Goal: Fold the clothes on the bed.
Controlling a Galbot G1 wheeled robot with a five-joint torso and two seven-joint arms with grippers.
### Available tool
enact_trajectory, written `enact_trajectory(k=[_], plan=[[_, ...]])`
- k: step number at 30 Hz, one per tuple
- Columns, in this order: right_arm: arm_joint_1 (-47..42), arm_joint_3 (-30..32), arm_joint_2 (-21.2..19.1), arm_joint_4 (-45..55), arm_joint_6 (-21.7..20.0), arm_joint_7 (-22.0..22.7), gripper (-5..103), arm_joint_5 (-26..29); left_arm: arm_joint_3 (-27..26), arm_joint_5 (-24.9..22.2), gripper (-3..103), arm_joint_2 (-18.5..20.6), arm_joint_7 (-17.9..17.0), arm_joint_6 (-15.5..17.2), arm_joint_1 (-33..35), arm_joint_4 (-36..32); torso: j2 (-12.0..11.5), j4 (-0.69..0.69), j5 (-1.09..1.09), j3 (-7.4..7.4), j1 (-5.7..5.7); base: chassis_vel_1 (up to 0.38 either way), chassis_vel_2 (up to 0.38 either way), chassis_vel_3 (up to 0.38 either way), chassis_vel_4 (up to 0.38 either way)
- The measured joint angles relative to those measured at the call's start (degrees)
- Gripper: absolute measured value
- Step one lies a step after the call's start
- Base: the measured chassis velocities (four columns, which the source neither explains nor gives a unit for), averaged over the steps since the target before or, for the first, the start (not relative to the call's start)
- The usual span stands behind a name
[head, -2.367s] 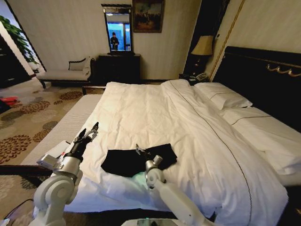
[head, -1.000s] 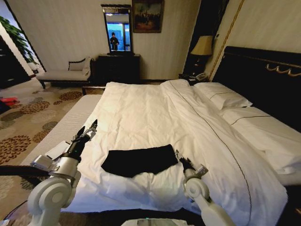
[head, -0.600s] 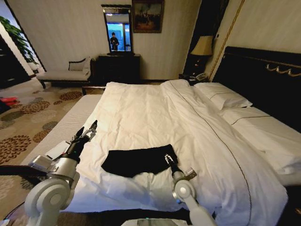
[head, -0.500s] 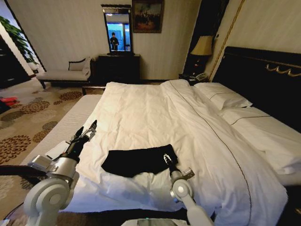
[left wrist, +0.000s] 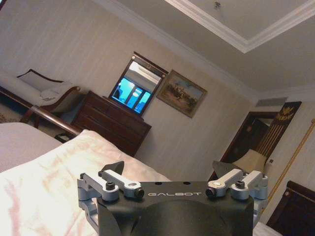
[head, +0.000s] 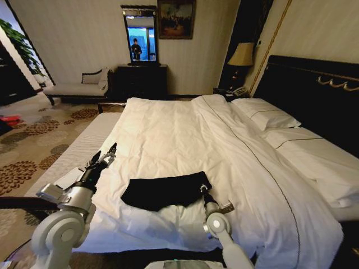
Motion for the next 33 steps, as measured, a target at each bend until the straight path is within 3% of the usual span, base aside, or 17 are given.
enact_trajectory(k=[3,10,15,24,33], plan=[[-1.09,1.65,0.05,2.89,1.25,-0.01,2,-0.69,0.01,-0.01,100,0.29,-0.22,0.01,-0.35,0.00,0.00,-0.01,0.00,0.00,0.00,0.000,0.000,0.000,0.000],[-4.10,7.07,-2.11,10.20,1.84,-0.27,2,0.40,0.67,-0.09,100,-0.30,-0.39,0.23,-0.90,-0.21,0.00,-0.02,-0.01,0.00,0.00,0.000,0.000,0.000,0.000],[-5.07,8.75,-4.05,7.77,2.13,-2.25,2,-0.43,1.23,-0.08,100,-1.62,-0.39,0.32,-0.96,-0.51,0.00,-0.02,0.00,0.00,-0.01,0.000,0.000,0.000,0.000],[-1.00,1.32,-4.83,7.60,4.03,-5.58,2,-6.57,0.82,-0.07,100,-1.90,-0.37,0.33,-0.47,-0.59,0.00,0.00,-0.02,0.00,0.00,0.000,0.000,0.000,0.000],[2.86,-11.81,-5.54,1.77,6.95,-14.89,2,-17.14,0.42,0.01,100,-1.68,-0.35,0.23,-0.07,-0.24,0.00,-0.01,0.00,0.00,0.00,0.000,0.000,0.000,0.000]])
